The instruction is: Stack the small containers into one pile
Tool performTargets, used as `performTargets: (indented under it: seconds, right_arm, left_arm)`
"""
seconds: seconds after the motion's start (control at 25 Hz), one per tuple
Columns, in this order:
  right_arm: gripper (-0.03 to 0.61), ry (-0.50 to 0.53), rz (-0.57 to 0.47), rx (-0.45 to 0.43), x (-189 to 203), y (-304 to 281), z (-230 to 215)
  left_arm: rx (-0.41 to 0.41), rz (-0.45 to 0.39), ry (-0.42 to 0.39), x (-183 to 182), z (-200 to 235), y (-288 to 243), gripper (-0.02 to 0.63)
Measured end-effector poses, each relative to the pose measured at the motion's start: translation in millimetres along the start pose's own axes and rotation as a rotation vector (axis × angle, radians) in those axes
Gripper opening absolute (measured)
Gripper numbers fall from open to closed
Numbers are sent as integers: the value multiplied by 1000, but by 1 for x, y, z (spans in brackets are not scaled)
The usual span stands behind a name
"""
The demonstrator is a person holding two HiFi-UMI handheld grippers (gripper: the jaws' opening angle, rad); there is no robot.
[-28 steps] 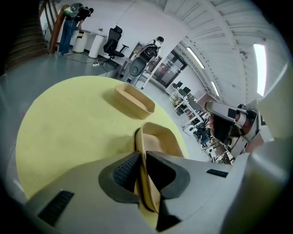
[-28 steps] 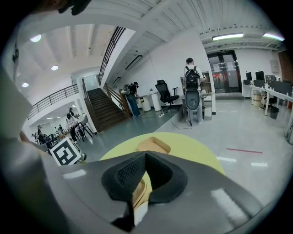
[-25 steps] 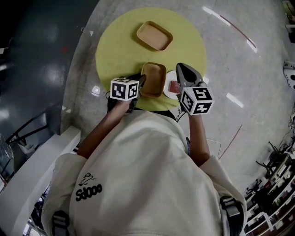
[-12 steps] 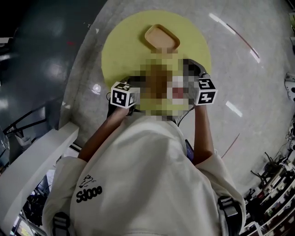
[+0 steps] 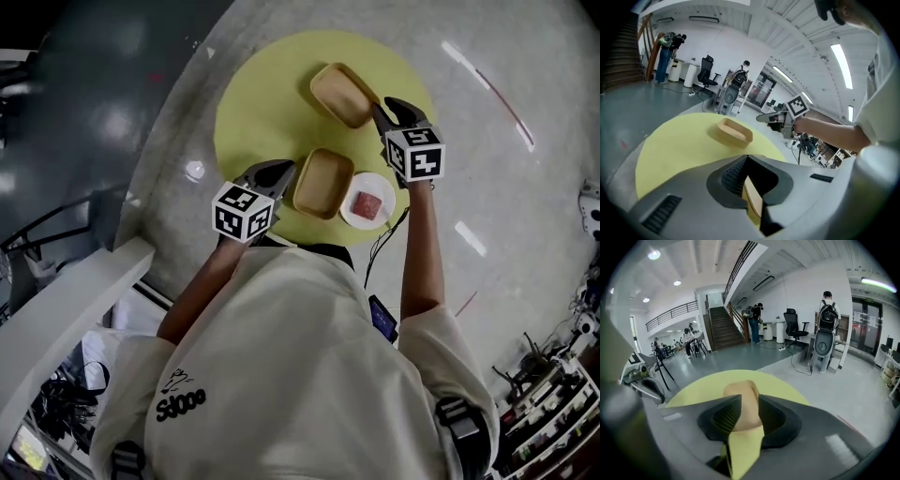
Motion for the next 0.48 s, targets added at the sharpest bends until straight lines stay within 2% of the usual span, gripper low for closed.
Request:
performTargets:
  seconds: [0.16,0.48]
  right_arm:
    - [127,12,66,-8,10,-28,-11]
    - [127,6,118,33,21,-75,-35]
  left_arm:
    - [-27,-49,29,-4,4,9,5]
    - [-100,-35,55,15,19,23,5]
Point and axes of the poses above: the fingertips, and each gripper's own axes: y backward along the fingers, z to its left, x out of its underside, the point moved 5 cm from there along y, backward along the fingers, and after that the axes turned 2 degrees about z, right-handed, at the moved point
